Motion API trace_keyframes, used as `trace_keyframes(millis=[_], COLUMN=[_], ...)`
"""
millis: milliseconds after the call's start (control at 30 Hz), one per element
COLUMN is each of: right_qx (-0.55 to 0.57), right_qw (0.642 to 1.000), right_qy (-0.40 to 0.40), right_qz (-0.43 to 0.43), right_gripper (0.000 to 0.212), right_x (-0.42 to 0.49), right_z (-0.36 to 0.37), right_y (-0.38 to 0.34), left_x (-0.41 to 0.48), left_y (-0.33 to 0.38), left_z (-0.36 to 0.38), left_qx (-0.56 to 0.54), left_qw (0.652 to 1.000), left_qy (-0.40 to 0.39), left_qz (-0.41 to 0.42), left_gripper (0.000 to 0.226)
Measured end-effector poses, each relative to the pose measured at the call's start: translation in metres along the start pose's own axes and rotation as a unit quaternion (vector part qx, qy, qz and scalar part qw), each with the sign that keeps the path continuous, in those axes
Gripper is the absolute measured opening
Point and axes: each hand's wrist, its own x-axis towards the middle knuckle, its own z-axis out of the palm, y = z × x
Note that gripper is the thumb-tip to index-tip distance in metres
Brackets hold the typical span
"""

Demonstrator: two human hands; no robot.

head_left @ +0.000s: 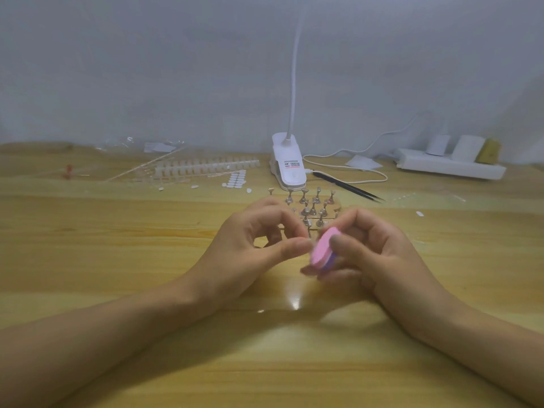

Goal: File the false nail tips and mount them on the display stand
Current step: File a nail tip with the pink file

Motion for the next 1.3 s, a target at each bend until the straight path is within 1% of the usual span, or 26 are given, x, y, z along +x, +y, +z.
trace_keyframes(millis=[33, 67, 167, 200, 267, 300, 367, 400, 500, 533, 600, 633, 700, 733, 800, 833, 867, 933, 967, 1033, 1067, 1100, 1167, 1200, 1233, 1300], right_qx=[0.005, 0.005, -0.011, -0.004, 0.016, 0.019, 0.009, 0.002, -0.007, -0.007, -0.006, -0.005, 0.0, 0.007, 0.024, 0.021, 0.012, 0.0, 0.004, 0.011, 0.009, 0.008, 0.01, 0.008, 0.003, -0.011], right_qw=[1.0, 0.999, 0.999, 1.0, 1.0, 1.0, 0.999, 0.999, 1.0, 1.0, 0.999, 0.999, 1.0, 0.999, 0.999, 0.999, 0.999, 0.999, 0.999, 0.999, 0.999, 0.999, 0.998, 0.998, 0.999, 0.998], right_qy=[0.027, 0.033, -0.039, -0.029, 0.023, 0.019, -0.037, -0.044, 0.022, 0.01, -0.045, -0.046, 0.008, 0.021, -0.027, -0.048, -0.044, 0.007, 0.015, -0.026, -0.034, -0.022, 0.037, 0.046, 0.023, -0.05], right_qz=[-0.007, -0.008, 0.007, 0.004, -0.007, -0.008, -0.005, -0.008, -0.018, -0.015, -0.013, -0.019, -0.026, -0.023, -0.009, -0.01, -0.02, -0.038, -0.035, -0.023, -0.025, -0.033, -0.052, -0.052, -0.04, -0.018], right_gripper=[0.026, 0.025, 0.023, 0.022, 0.021, 0.022, 0.026, 0.025, 0.018, 0.018, 0.021, 0.022, 0.021, 0.024, 0.03, 0.028, 0.024, 0.015, 0.014, 0.016, 0.016, 0.015, 0.014, 0.016, 0.018, 0.019], right_x=[0.0, 0.0, -0.0003, 0.0, 0.0008, 0.0009, 0.0005, 0.0007, 0.0017, 0.0015, -0.0001, -0.0001, 0.0004, 0.0006, -0.0004, -0.0011, -0.0016, -0.0006, 0.0002, 0.0002, 0.0003, 0.0004, 0.0004, 0.0001, -0.0005, -0.0024], right_z=[-0.001, -0.0018, -0.0001, -0.0007, -0.0032, -0.0039, -0.0029, -0.0031, -0.0057, -0.006, -0.0047, -0.0039, -0.004, -0.0055, -0.0054, -0.004, -0.0037, -0.0046, -0.0048, -0.0039, -0.0032, -0.0029, -0.0052, -0.0063, -0.0059, -0.0028], right_y=[0.0, -0.0002, 0.0013, 0.0015, 0.0009, 0.001, 0.0011, 0.0019, 0.0021, 0.0019, 0.0023, 0.002, 0.0004, 0.0007, 0.001, 0.0012, 0.0015, 0.0011, 0.0013, 0.0016, 0.0017, 0.0013, 0.0004, -0.0002, -0.0005, 0.0009], left_x=[-0.0006, -0.0018, -0.0052, -0.0059, -0.0058, -0.0058, -0.0053, -0.0056, -0.0057, -0.0055, -0.0053, -0.0057, -0.0066, -0.0069, -0.0062, -0.006, -0.006, -0.0058, -0.0059, -0.0059, -0.0058, -0.0058, -0.006, -0.0061, -0.0057, -0.0048], left_y=[0.0011, 0.0021, 0.0043, 0.0048, 0.0056, 0.0061, 0.0069, 0.0075, 0.0089, 0.0087, 0.0083, 0.0083, 0.0084, 0.0084, 0.0082, 0.008, 0.0078, 0.0071, 0.0068, 0.0069, 0.0071, 0.0072, 0.007, 0.0068, 0.0067, 0.0066], left_z=[0.0004, 0.0002, 0.0024, 0.0033, 0.0038, 0.0035, 0.0032, 0.0033, 0.0041, 0.0037, 0.0036, 0.0039, 0.0049, 0.005, 0.0043, 0.004, 0.0037, 0.0029, 0.0023, 0.0024, 0.0031, 0.0038, 0.0051, 0.0052, 0.0051, 0.005], left_qx=[0.008, 0.012, 0.042, 0.049, 0.05, 0.049, 0.053, 0.052, 0.043, 0.044, 0.054, 0.06, 0.067, 0.069, 0.077, 0.083, 0.088, 0.084, 0.079, 0.076, 0.083, 0.091, 0.105, 0.11, 0.117, 0.134], left_qw=[1.0, 1.0, 0.998, 0.997, 0.996, 0.995, 0.995, 0.995, 0.996, 0.996, 0.995, 0.994, 0.993, 0.992, 0.991, 0.991, 0.99, 0.99, 0.99, 0.99, 0.989, 0.988, 0.986, 0.985, 0.983, 0.98], left_qy=[0.005, 0.012, 0.02, 0.015, 0.015, 0.023, 0.033, 0.03, 0.025, 0.032, 0.036, 0.031, 0.021, 0.024, 0.039, 0.04, 0.037, 0.036, 0.039, 0.04, 0.035, 0.031, 0.028, 0.033, 0.044, 0.055], left_qz=[0.009, 0.014, 0.048, 0.061, 0.076, 0.078, 0.08, 0.081, 0.08, 0.077, 0.076, 0.082, 0.097, 0.099, 0.098, 0.102, 0.108, 0.112, 0.11, 0.11, 0.113, 0.118, 0.128, 0.132, 0.134, 0.138], left_gripper=[0.008, 0.008, 0.014, 0.016, 0.018, 0.018, 0.017, 0.016, 0.013, 0.013, 0.012, 0.011, 0.01, 0.009, 0.01, 0.011, 0.012, 0.015, 0.016, 0.015, 0.014, 0.014, 0.012, 0.012, 0.011, 0.011])
